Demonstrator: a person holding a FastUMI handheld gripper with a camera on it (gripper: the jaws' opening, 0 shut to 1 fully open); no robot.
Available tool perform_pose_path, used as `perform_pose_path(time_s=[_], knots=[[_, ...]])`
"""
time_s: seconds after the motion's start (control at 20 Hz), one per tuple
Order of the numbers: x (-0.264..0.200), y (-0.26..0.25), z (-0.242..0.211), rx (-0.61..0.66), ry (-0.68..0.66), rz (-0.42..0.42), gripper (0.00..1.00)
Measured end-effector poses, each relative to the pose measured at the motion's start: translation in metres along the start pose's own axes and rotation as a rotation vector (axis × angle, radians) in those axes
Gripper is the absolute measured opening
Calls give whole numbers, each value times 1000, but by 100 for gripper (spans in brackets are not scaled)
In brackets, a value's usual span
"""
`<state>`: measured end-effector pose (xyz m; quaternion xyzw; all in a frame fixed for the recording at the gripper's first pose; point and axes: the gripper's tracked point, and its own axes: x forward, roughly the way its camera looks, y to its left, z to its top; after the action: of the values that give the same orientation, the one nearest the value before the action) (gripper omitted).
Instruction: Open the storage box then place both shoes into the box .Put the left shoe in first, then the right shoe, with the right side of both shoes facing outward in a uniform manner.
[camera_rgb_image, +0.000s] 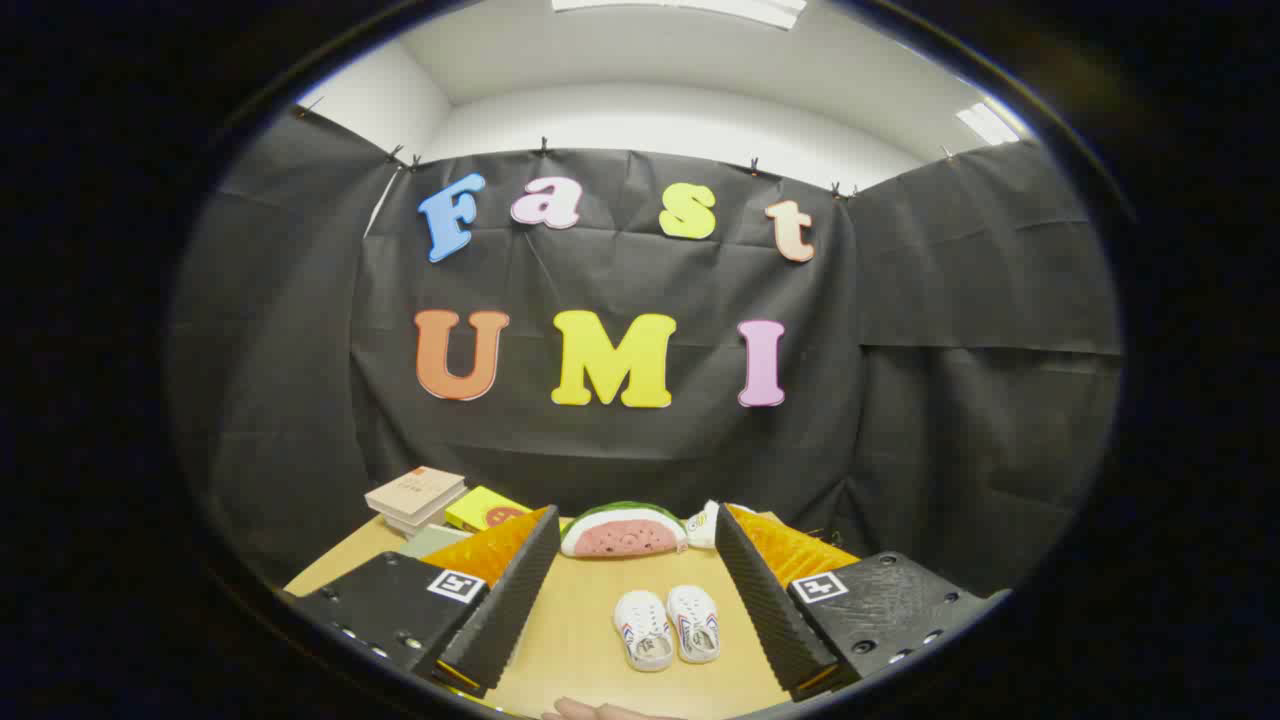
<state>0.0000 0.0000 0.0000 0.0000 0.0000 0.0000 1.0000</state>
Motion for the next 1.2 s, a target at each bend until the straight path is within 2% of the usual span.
perform_pose_path(time_s=[0.6, 0.85, 1.2], knots=[[29, -7, -24, -3, 46, 15, 95], [68, -11, -52, 25, 104, 77, 95], [158, 12, -132, 76, 343, 257, 95]])
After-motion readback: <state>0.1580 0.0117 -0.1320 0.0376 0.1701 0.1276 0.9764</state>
